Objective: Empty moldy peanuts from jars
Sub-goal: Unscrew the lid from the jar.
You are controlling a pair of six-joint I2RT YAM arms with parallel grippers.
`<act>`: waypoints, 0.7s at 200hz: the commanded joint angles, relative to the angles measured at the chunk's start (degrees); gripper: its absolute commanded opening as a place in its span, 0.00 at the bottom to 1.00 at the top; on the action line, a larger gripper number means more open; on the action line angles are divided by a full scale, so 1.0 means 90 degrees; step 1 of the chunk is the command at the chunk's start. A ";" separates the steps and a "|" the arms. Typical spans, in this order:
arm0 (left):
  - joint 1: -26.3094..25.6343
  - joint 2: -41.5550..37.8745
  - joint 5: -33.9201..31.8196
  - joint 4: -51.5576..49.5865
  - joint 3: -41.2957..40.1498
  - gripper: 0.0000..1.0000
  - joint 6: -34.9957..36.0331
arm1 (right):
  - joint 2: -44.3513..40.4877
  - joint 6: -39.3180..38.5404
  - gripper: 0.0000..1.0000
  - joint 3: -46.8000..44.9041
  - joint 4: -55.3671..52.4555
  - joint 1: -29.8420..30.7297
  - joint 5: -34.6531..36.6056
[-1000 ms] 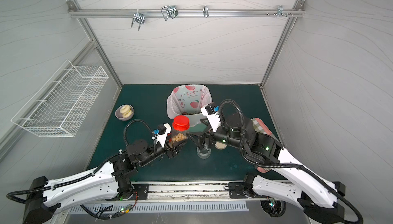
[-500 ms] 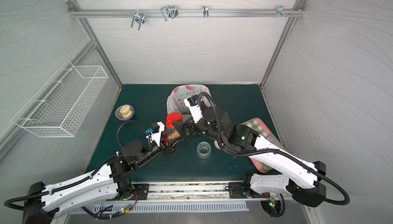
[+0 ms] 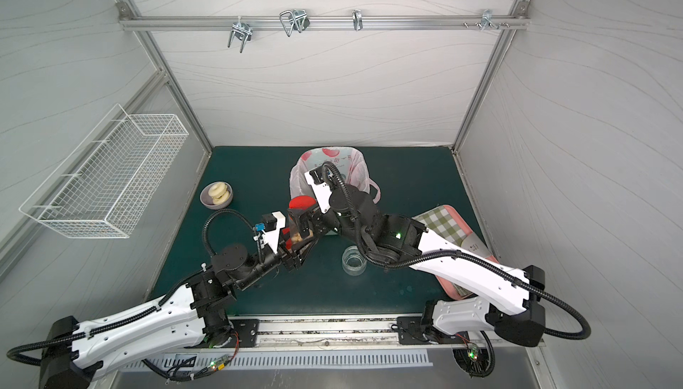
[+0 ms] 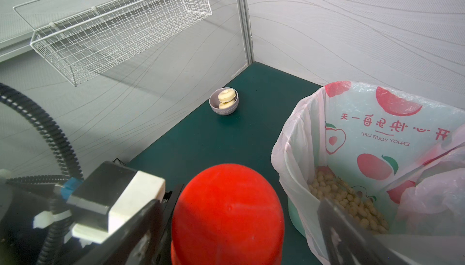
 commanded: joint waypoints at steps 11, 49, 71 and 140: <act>0.0024 -0.0037 0.0008 0.0439 0.0106 0.49 -0.0035 | 0.0046 0.0174 0.93 0.0101 0.0351 0.0059 0.0102; 0.0024 -0.0059 0.0011 0.0419 0.0106 0.49 -0.0032 | 0.0174 0.0292 0.89 0.0178 0.0360 0.0075 0.0003; 0.0024 -0.0057 0.0020 0.0411 0.0106 0.49 -0.0026 | 0.0269 0.0332 0.88 0.0222 0.0318 0.0082 -0.0017; 0.0024 -0.0127 0.0021 0.0378 0.0096 0.49 -0.0017 | 0.0322 0.0367 0.71 0.0250 0.0292 0.0078 -0.0089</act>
